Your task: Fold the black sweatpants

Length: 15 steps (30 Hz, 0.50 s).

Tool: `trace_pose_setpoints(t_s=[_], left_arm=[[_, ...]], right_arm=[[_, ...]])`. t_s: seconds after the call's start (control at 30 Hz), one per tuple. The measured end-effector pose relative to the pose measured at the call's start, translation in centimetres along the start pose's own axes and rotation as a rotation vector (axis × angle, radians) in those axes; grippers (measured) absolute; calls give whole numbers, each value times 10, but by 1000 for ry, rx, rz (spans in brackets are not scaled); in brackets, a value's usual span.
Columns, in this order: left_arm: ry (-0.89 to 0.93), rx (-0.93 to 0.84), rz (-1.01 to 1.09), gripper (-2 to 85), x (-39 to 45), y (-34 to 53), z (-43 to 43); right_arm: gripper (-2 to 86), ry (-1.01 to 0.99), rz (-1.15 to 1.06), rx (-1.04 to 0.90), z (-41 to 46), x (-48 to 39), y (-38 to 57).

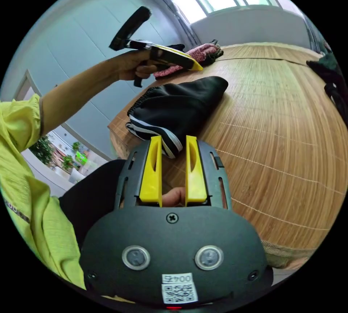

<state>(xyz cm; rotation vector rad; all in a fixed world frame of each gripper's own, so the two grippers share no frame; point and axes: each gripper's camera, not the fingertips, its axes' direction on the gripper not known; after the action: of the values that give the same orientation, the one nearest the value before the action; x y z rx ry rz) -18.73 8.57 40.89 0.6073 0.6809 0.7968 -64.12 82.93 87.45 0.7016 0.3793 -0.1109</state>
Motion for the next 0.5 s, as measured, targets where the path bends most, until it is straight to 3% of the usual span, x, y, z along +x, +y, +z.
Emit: trace_pose_setpoints(t_s=[0.17,0.4,0.5], left_arm=[[-69,-205,216,151,47,-78,53],[-19,-221,130,141,53,-113,72],[35,-196,66,132,46,-120,72]], right_arm=[[109,-96,104,16,-6,35,1],[113,-201,140,43,-36,64,9],[117,-265,272,122,-45,98,16]])
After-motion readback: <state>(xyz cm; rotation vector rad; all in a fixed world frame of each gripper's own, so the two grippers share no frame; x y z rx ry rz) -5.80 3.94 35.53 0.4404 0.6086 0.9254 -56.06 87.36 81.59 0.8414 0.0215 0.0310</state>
